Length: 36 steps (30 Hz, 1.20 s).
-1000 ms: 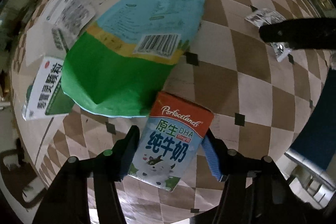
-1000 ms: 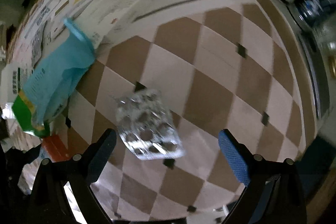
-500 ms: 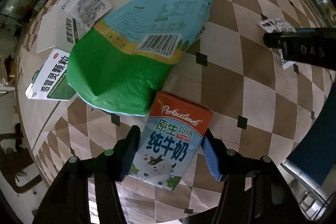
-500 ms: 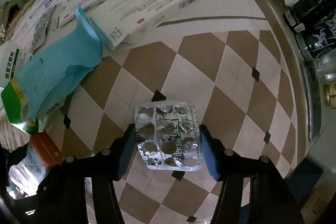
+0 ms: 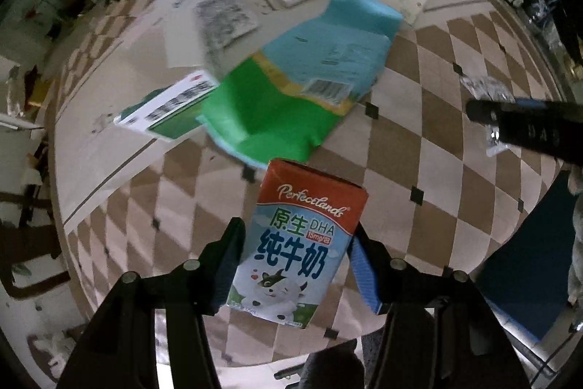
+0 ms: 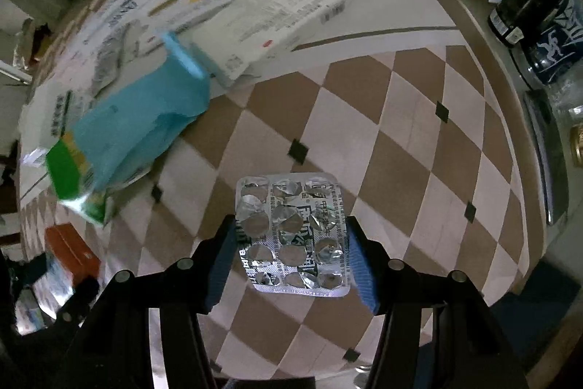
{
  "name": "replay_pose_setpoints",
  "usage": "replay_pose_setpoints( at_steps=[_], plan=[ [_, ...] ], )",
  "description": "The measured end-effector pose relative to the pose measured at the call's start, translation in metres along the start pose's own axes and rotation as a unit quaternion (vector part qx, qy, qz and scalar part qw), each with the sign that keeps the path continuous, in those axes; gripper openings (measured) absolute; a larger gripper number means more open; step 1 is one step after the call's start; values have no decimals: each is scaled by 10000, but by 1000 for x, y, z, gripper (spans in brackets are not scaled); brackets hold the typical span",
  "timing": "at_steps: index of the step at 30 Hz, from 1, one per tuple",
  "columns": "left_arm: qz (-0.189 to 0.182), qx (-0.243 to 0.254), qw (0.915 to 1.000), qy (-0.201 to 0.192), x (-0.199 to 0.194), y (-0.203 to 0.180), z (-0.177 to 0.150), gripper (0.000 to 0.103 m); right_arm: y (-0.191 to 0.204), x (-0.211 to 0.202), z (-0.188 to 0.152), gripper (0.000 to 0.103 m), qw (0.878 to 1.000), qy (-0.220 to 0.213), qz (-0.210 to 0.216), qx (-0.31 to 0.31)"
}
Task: Collect trash
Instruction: 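Carry carton and blister pack over the bin and open both grippers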
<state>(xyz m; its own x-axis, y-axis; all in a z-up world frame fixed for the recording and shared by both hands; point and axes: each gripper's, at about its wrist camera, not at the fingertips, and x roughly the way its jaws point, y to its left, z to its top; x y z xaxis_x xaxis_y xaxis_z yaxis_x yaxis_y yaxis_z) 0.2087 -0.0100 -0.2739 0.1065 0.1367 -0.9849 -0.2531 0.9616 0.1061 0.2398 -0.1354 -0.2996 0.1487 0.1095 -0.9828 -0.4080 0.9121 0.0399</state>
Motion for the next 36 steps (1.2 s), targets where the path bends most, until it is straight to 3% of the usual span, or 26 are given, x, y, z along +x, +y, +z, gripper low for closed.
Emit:
replay_pose_setpoints(
  at_steps=[9,16,21,24,27,31,33,36],
  plan=[
    [-22,-611,9967,-531,-58,49,-60,52,49,-47,-60,59,9990,-252,342,-162],
    [-283,-1321,9881,-742,-77,104,-144,52,115,-83,-151,59,9970,-427,607,-216],
    [-563,-1778,9818,-365,-45,127,-215,52,161,-70,-230,59,9958,-123,903,-80],
    [-780,-2039,9759,19,-10,132,-247,52,179,-39,-276,59,9946,322,982,-19],
    [-1271,-2439,9605,424,41,136,-276,52,187,9,-313,59,9906,838,1077,87],
    [-1991,-3165,9225,961,142,143,-305,52,185,85,-347,59,9840,1332,1145,286],
    [-2238,-3334,9091,1109,184,142,-314,53,183,128,-359,59,9810,1504,1165,377],
    [-2292,-3514,8982,1312,249,140,-319,54,180,193,-373,59,9760,1724,1235,502]
  ],
)
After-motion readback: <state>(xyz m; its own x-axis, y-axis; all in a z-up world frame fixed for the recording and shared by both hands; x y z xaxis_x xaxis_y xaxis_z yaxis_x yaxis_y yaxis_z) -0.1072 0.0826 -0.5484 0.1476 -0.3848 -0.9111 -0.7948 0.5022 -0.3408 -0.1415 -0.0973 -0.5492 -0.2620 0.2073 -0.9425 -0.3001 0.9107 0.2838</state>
